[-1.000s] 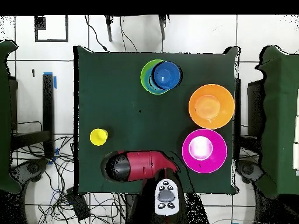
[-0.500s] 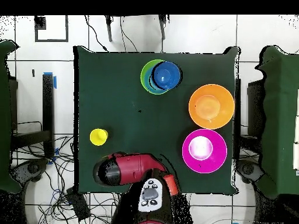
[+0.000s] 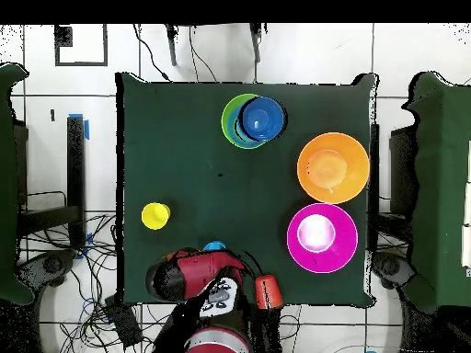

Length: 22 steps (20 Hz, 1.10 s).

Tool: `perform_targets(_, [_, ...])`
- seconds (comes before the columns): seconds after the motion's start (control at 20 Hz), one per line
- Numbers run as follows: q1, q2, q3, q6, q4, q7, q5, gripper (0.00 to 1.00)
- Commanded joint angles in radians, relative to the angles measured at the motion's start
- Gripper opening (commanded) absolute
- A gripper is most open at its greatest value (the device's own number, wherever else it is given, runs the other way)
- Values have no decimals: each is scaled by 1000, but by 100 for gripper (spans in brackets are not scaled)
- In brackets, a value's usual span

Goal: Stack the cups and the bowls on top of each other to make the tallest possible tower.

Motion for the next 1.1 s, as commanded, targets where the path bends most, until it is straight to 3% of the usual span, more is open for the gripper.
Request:
perform_targets(0.05, [8,120,-4,-104,-33,157,-9,100])
perform_targets(0.45, [14,140,-32,-141,-34,141,-3,100])
perform_targets(0.5, [16,141,-32,-142,-34,142,1,0])
perform_targets(1.1, [32,152,-28,-74,-96,141,53,0])
